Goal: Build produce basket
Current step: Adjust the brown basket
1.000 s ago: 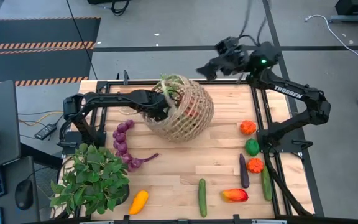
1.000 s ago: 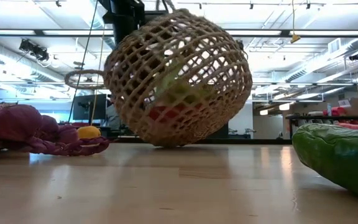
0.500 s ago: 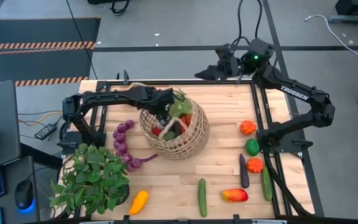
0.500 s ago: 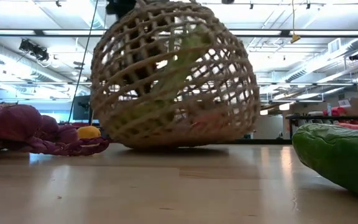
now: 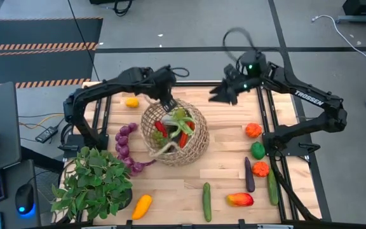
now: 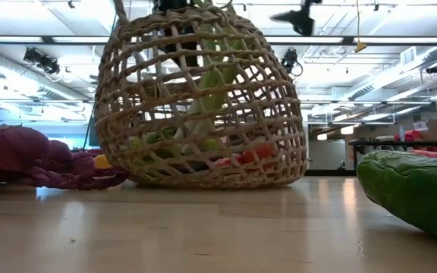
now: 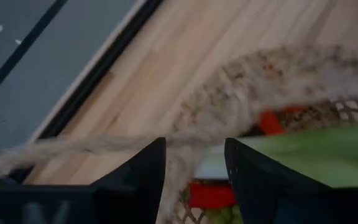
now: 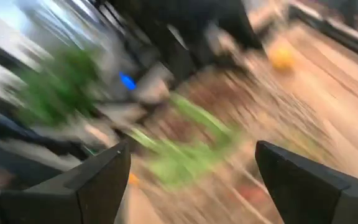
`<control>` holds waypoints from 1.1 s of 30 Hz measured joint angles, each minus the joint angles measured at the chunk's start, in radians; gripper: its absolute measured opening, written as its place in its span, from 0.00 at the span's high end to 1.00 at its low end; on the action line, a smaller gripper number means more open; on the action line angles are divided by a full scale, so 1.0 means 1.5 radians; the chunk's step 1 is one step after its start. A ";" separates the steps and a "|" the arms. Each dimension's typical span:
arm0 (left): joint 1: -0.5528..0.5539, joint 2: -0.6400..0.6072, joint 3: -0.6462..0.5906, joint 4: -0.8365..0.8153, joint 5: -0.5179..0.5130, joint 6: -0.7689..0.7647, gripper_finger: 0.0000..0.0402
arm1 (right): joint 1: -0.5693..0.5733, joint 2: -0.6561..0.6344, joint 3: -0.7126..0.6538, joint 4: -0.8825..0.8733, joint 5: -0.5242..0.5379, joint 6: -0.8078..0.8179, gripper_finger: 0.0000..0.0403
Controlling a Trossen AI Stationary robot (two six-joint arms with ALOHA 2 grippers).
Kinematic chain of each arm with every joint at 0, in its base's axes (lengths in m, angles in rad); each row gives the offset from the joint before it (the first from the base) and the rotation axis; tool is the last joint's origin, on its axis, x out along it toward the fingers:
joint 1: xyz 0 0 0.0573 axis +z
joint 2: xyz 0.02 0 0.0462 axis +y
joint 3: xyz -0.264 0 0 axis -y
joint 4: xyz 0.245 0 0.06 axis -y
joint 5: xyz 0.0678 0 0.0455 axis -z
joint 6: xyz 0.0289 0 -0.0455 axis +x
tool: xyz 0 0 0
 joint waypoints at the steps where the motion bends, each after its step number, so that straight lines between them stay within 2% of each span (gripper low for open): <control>1: 0.004 0.000 0.011 -0.005 0.000 0.001 0.57 | 0.006 0.000 0.000 -0.043 0.020 -0.032 0.14; 8: 0.001 0.000 0.119 -0.034 0.010 0.017 0.57 | 0.049 0.005 -0.001 -0.203 0.137 -0.118 0.14; 14: -0.023 0.000 0.261 0.010 0.129 0.015 0.57 | 0.057 0.045 -0.009 -0.366 0.232 -0.137 0.14; 19: -0.084 -0.001 0.334 0.081 0.178 -0.007 0.57 | 0.057 0.056 -0.102 -0.401 0.261 -0.091 0.14; 23: -0.140 -0.001 0.324 0.121 0.170 -0.025 0.57 | 0.050 0.055 -0.202 -0.410 0.309 -0.044 0.14; 26: -0.177 -0.002 0.274 0.145 0.142 -0.057 0.57 | 0.034 0.054 -0.266 -0.403 0.306 -0.034 0.14; 30: -0.212 0.002 0.212 0.150 0.137 -0.115 0.57 | 0.024 0.052 -0.312 -0.390 0.294 -0.031 0.14; 33: -0.224 -0.001 0.184 0.127 0.102 -0.147 0.57 | 0.023 0.041 -0.321 -0.366 0.290 -0.034 0.14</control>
